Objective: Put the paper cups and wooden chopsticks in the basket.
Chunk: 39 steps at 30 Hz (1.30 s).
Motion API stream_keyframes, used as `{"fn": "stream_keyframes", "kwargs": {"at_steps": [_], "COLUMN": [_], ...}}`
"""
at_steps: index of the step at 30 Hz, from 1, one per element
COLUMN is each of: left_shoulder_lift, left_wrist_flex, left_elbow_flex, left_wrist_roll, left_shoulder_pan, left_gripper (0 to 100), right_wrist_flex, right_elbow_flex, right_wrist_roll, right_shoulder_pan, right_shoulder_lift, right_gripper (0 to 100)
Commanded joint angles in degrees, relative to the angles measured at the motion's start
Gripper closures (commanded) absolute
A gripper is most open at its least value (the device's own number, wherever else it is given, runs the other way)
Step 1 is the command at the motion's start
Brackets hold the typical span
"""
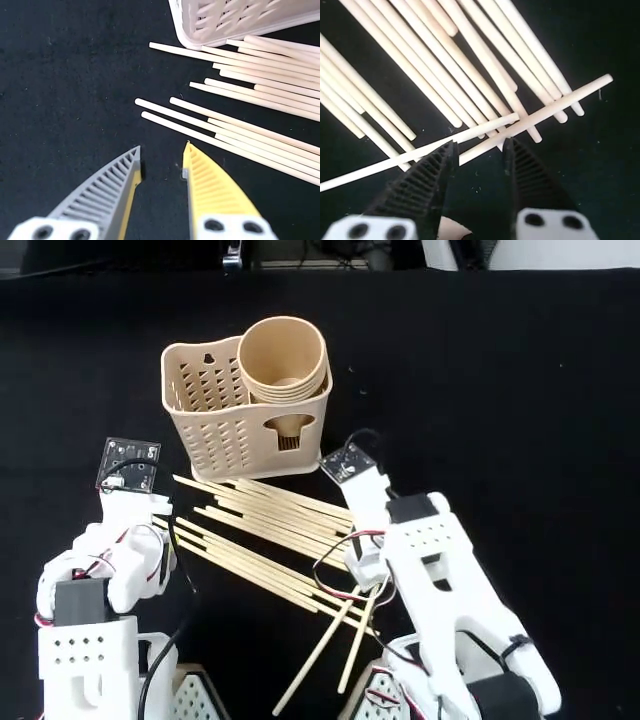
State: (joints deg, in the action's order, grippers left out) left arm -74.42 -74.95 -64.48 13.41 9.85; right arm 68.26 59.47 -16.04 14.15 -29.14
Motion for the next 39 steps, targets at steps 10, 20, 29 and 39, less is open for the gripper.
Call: {"fn": "stream_keyframes", "kwargs": {"at_steps": [10,20,29,39], "left_shoulder_lift": [-0.62,-0.62,-0.62,-0.62], "left_wrist_flex": [2.2,2.29,2.29,2.29], "left_elbow_flex": [0.04,0.04,0.04,0.04], "left_wrist_roll": [-0.53,-0.53,-0.53,-0.53], "left_shoulder_pan": [0.13,0.13,0.13,0.22], "left_gripper": [85,85,85,85], "right_wrist_flex": [-3.34,-3.34,-2.64,-0.53], "right_elbow_flex": [-3.56,-7.25,-6.73,-6.73], "right_wrist_roll": [0.44,3.6,4.13,4.22], "right_shoulder_pan": [0.97,4.22,6.15,5.98], "right_shoulder_lift": [6.29,6.9,6.9,6.99], "right_gripper": [80.2,79.0,78.6,71.8]}}
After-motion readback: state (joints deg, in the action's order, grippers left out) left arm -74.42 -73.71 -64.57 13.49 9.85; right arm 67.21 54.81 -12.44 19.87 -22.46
